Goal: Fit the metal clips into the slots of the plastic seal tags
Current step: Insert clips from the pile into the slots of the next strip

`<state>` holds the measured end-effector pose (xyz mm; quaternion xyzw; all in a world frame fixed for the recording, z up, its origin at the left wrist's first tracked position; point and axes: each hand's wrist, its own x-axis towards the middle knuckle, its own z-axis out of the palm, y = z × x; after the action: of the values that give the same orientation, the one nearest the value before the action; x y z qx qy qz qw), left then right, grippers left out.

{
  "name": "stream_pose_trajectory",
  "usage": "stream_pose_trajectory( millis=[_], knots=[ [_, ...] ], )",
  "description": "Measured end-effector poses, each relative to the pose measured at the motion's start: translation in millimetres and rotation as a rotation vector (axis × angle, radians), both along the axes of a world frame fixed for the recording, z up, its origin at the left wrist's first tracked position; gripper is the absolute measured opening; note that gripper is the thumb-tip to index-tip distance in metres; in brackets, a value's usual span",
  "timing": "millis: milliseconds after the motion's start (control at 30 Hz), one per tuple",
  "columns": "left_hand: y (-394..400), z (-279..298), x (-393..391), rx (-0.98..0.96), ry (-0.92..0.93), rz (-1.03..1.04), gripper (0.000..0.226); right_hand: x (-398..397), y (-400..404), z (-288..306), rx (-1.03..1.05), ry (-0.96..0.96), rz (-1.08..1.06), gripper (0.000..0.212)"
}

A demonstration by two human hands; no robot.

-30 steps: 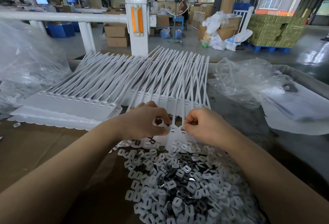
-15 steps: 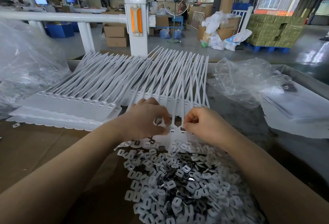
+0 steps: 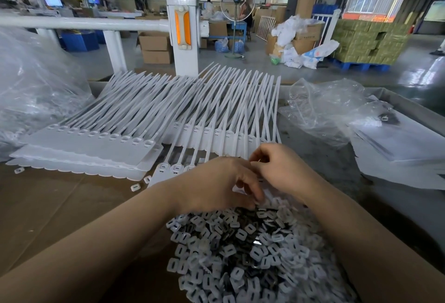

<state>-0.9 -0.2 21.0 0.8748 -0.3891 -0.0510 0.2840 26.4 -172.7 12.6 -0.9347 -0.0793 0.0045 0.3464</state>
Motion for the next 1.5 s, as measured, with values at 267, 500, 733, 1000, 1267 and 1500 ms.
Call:
stream_pose_trajectory(
  millis=[267, 500, 733, 1000, 1267, 1500],
  knots=[
    [2, -1, 1, -0.148, 0.13, 0.097, 0.01, 1, -1, -1, 0.027, -0.006, -0.004, 0.012],
    [2, -1, 5, -0.262, 0.229, 0.181, 0.01, 1, -2, -2, 0.06, -0.007, -0.015, 0.009],
    [9, 1, 11, -0.479, 0.33, 0.384, 0.009, -3, -1, 4, 0.201, 0.004, 0.031, 0.013],
    [12, 1, 15, -0.578, 0.385, 0.511, 0.012, -5, -1, 7, 0.269, 0.026, 0.118, 0.016],
    [11, 2, 13, -0.502, 0.284, 0.57, 0.015, -5, -1, 8, 0.24, -0.005, 0.109, 0.012],
    [7, 3, 11, -0.562, 0.281, 0.582, 0.016, -5, 0, 6, 0.247, -0.03, 0.115, 0.008]
  ],
)
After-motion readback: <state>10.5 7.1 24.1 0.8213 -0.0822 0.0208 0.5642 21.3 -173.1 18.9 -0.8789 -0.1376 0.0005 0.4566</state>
